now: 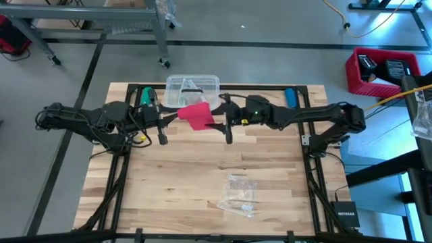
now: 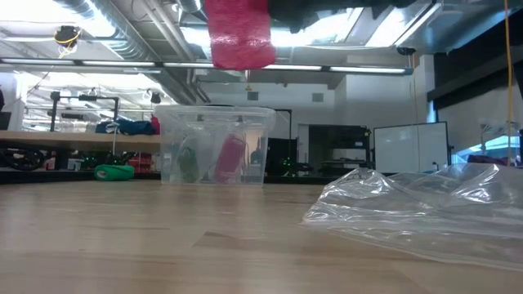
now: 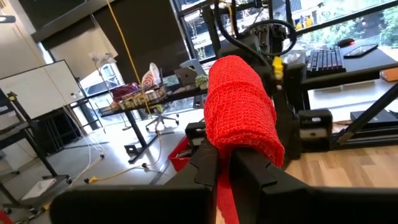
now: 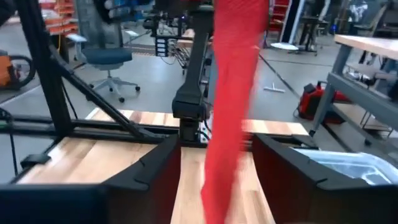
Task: Roll bandage
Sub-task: Roll the red bandage
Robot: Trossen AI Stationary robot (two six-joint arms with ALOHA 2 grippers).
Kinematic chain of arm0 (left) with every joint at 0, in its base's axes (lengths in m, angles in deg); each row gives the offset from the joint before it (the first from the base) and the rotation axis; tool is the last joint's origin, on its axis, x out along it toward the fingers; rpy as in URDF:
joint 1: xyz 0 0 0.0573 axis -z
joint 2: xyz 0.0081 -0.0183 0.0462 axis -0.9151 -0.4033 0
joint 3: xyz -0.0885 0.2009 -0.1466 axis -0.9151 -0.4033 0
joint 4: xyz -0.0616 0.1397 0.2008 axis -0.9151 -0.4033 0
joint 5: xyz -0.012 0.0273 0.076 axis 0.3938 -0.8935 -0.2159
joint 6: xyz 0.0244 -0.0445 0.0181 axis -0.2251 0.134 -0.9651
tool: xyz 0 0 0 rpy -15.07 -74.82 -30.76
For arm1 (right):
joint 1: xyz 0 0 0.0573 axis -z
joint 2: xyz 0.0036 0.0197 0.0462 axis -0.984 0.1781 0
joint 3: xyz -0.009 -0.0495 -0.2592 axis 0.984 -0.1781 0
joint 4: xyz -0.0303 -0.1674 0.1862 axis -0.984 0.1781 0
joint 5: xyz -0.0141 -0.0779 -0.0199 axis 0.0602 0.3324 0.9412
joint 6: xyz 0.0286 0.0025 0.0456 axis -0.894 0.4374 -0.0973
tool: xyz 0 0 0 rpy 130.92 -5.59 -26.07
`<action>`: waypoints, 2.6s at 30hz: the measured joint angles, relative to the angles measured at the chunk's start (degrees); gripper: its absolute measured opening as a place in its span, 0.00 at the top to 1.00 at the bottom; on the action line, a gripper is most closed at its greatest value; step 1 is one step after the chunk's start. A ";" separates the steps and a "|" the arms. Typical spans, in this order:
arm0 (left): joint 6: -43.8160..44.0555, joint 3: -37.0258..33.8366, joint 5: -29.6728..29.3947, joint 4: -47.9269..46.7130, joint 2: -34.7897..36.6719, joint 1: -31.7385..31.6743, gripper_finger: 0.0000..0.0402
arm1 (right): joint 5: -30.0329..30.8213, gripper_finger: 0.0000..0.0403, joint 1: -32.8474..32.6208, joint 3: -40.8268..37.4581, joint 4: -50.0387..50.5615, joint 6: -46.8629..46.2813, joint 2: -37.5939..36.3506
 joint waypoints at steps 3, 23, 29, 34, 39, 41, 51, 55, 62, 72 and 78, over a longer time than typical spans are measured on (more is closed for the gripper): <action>0.00 -0.02 0.00 -0.29 -0.02 0.00 0.96 | 0.44 0.53 -0.04 -0.02 0.01 2.65 1.18; 0.04 -0.04 1.95 -0.66 -0.01 0.09 0.96 | 8.82 0.97 0.00 -0.02 0.12 17.70 1.46; 0.02 -0.04 1.95 -0.65 0.09 0.46 0.96 | 11.27 0.98 0.00 -0.02 4.22 20.57 -1.81; -0.39 -0.04 1.97 -0.18 0.11 1.68 0.96 | 13.14 0.99 0.00 -0.02 9.92 22.53 -4.64; -0.51 -0.04 1.95 -0.26 0.12 3.11 0.96 | 16.18 0.99 0.02 -0.02 14.66 23.66 -6.44; -1.34 -0.04 1.95 -0.08 0.15 3.50 0.96 | 15.71 0.99 0.02 -0.02 15.01 23.42 -6.65; -7.27 -0.07 -5.79 5.10 0.17 3.28 0.96 | 7.99 1.00 -2.71 -0.04 14.03 19.23 -5.58; -8.85 -0.07 -7.58 5.46 0.02 2.13 0.96 | 6.91 1.00 -4.50 -0.04 14.12 17.66 -5.53; -8.76 -0.07 -7.67 5.55 -1.20 0.17 0.96 | 6.95 0.97 -5.39 -0.02 12.02 13.01 -3.66; -9.37 -0.07 -7.76 5.29 -2.52 0.09 0.96 | 7.46 0.59 -5.02 2.58 13.15 8.53 -2.04; -9.66 -0.07 -7.76 5.37 -1.79 0.49 0.96 | 10.83 0.44 -1.86 7.64 26.99 11.34 -4.20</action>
